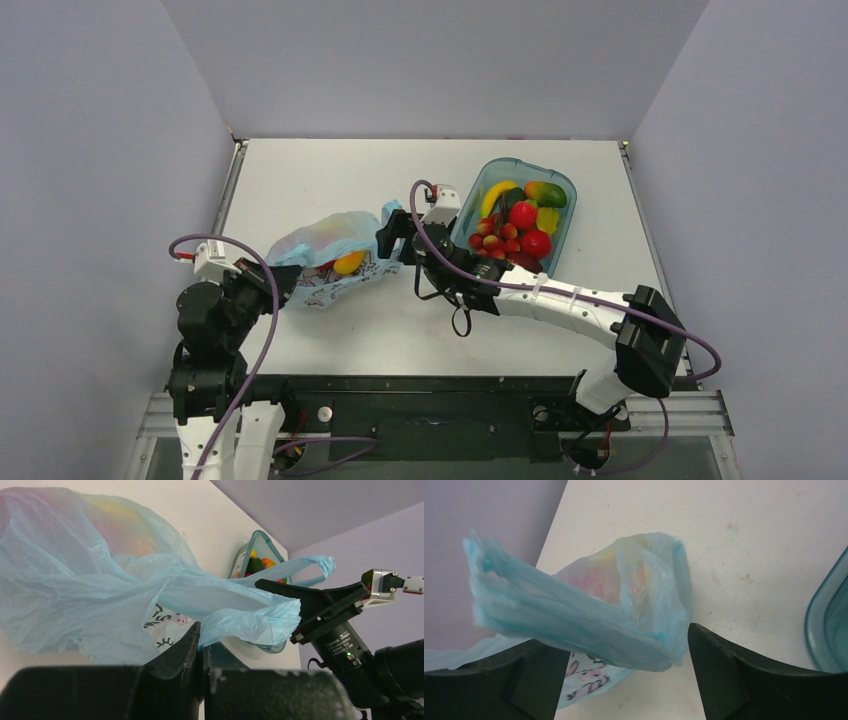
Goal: Take the fake fruits out of the plastic bag
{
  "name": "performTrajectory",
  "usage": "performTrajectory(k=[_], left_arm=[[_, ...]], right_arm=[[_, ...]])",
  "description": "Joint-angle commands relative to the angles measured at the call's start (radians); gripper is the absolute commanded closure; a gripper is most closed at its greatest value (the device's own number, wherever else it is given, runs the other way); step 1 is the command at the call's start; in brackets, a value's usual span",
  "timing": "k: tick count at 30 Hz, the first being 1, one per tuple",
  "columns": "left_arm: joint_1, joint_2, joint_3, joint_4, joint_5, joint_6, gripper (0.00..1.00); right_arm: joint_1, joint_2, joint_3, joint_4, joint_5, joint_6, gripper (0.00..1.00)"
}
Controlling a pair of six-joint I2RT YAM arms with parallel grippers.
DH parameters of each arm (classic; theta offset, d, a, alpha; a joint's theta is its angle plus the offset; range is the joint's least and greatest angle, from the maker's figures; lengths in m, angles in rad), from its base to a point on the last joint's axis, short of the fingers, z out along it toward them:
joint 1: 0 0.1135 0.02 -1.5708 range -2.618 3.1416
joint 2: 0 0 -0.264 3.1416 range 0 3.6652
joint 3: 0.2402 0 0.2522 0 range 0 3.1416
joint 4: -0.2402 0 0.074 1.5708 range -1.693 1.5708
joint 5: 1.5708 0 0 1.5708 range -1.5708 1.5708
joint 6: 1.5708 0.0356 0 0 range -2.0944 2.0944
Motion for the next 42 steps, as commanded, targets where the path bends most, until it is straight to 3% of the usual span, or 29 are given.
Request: performTrajectory(k=[1,6,12,18,22,28,32,36,38,40,41,42], left_arm=[[0.007,-0.029,-0.031,-0.014,0.041,-0.017,1.00],[0.004,-0.053,-0.055,-0.023,0.043,-0.019,1.00],[0.001,-0.065,-0.062,-0.039,0.033,-0.022,1.00],[-0.008,-0.058,-0.056,-0.038,0.048,-0.033,1.00],[-0.010,-0.054,-0.069,-0.023,0.060,-0.043,1.00],[-0.010,-0.065,-0.101,0.009,0.086,-0.067,1.00],[-0.010,-0.056,-0.108,-0.010,0.119,-0.066,1.00],[-0.009,-0.062,-0.100,-0.030,0.154,-0.058,0.90],[-0.009,-0.077,-0.086,-0.046,0.158,-0.057,0.80],[-0.009,-0.086,-0.062,-0.077,0.165,-0.047,0.64],[-0.010,-0.088,-0.036,-0.106,0.168,-0.032,0.60],[-0.009,-0.088,-0.020,-0.122,0.168,-0.012,0.53]], right_arm=[[0.085,-0.043,0.064,-0.230,0.010,0.375,0.17],[0.152,-0.089,-0.005,-0.193,0.070,0.695,0.16],[0.235,-0.103,-0.067,-0.227,0.248,0.905,0.15],[0.244,-0.090,-0.124,-0.282,0.305,0.846,0.14],[0.278,-0.103,-0.213,-0.124,0.308,0.794,0.14],[0.280,-0.003,-0.154,-0.089,0.277,0.792,0.15],[0.282,0.089,-0.124,-0.004,0.266,0.808,0.20],[0.282,0.172,-0.114,0.095,0.258,0.778,0.26],[0.273,0.200,-0.119,0.159,0.256,0.733,0.34],[0.259,0.210,-0.134,0.239,0.269,0.641,0.58],[0.246,0.210,-0.141,0.274,0.277,0.592,0.79],[0.237,0.210,-0.159,0.297,0.279,0.537,0.91]])
